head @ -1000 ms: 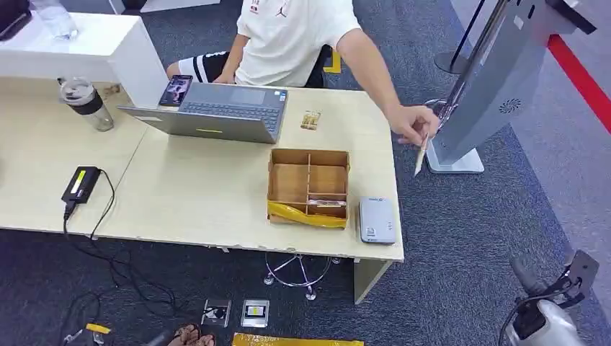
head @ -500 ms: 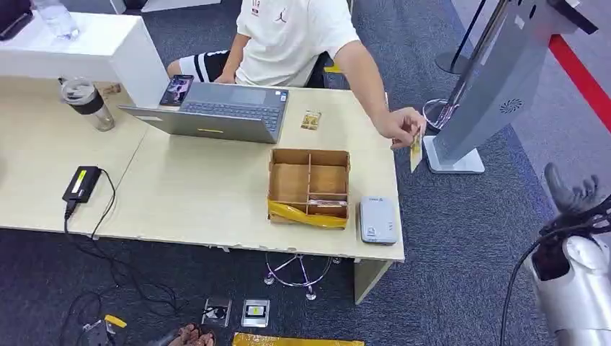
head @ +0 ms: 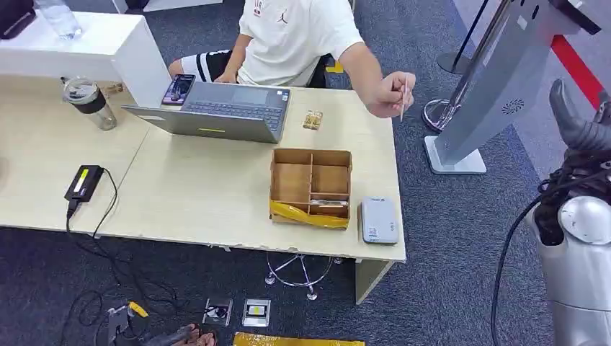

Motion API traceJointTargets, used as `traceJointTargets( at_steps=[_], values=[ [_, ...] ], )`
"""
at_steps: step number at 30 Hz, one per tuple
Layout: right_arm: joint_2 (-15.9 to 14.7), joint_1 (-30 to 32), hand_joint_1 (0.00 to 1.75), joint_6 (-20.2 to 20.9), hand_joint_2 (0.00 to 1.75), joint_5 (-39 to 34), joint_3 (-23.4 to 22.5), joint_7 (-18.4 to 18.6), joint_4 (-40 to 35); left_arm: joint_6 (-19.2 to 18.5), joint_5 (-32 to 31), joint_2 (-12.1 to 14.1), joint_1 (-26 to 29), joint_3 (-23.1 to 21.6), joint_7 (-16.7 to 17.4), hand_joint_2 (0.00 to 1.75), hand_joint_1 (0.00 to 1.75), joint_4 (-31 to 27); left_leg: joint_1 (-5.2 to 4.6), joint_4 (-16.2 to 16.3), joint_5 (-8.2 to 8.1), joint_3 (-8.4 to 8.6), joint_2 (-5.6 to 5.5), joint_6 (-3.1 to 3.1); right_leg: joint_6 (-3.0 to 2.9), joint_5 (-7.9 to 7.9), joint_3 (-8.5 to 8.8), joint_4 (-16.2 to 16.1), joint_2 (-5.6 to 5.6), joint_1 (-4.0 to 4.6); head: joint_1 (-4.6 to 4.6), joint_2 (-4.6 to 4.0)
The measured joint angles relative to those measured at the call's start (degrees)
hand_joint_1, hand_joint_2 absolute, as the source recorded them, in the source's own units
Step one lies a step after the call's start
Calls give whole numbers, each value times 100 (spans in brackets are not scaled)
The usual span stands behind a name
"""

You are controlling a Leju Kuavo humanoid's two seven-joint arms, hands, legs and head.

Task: Pass the card to the sensor for recognition and then transmit it.

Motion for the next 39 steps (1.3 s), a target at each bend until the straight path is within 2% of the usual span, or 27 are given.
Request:
traceJointTargets(
  at_steps=[11, 15, 24, 31, 35, 39],
  values=[
    [531, -378, 0, 453, 175, 1739, 962, -223, -567, 52, -728, -70, -299, -505, -39, 175, 0, 262, 1, 0, 4, -1, -6, -2, 0, 0, 0, 2, -2, 1, 0, 0],
    [779, -509, 0, 754, 175, 2320, 1347, -258, -693, 59, -1019, -87, -380, -647, -57, 175, 0, 363, 1, 0, 4, -1, -6, -3, 0, 0, -2, 3, 1, 2, 0, 0],
    [1386, -697, 0, 1651, 175, 3376, 2191, -289, -752, 26, -1616, -122, -521, -873, -96, 175, 0, 553, 2, 0, 6, -3, -9, -4, 0, 0, -1, 4, -2, 3, 2, 0],
    [1887, -729, 0, 2606, 175, 4160, 2912, -232, -739, -46, -2129, -129, -556, -929, -138, 175, 0, 684, 3, -1, 6, -1, -6, -5, -1, -1, -5, 4, 6, 5, 0, 0],
    [2046, -755, 0, 3106, 175, 4521, 3279, -153, -682, -100, -2478, -129, -566, -958, -138, 175, 0, 765, 3, -1, 6, -2, -6, -5, -1, -1, -7, 4, 8, 6, 2, 0],
    [2096, -822, 0, 3196, 175, 4674, 3430, -107, -538, -103, -2809, -131, -584, -960, -101, 175, 0, 811, 2, -1, 7, -1, -6, -6, -1, -1, -6, 3, 6, 4, 2, 0]
  ],
)
